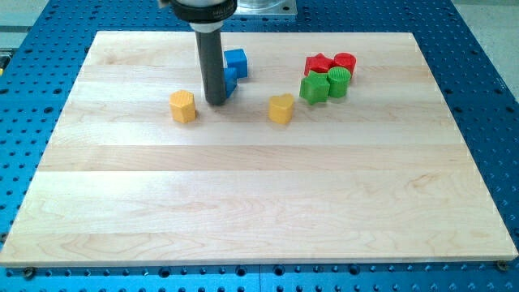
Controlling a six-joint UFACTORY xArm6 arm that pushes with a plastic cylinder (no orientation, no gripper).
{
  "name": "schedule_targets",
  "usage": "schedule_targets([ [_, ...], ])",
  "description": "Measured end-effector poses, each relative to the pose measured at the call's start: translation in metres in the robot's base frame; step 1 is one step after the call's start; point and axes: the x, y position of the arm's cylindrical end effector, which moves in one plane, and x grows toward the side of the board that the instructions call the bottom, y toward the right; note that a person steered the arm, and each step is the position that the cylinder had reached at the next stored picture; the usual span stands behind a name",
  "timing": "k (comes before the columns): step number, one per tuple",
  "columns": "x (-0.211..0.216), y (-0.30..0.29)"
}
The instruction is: Adjust the green blocks vertically to each other
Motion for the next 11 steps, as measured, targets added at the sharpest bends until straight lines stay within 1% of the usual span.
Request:
schedule_targets([
  [1,-0.018,0.001],
  [2,-0.012,0.009],
  [4,-0.012,0.116],
  [5,0.005,0.16],
  [7,0.082,0.205],
  [8,0.051,0.274],
  [9,-0.012,0.319],
  [10,-0.047,0.302],
  [11,-0.029,0.253],
])
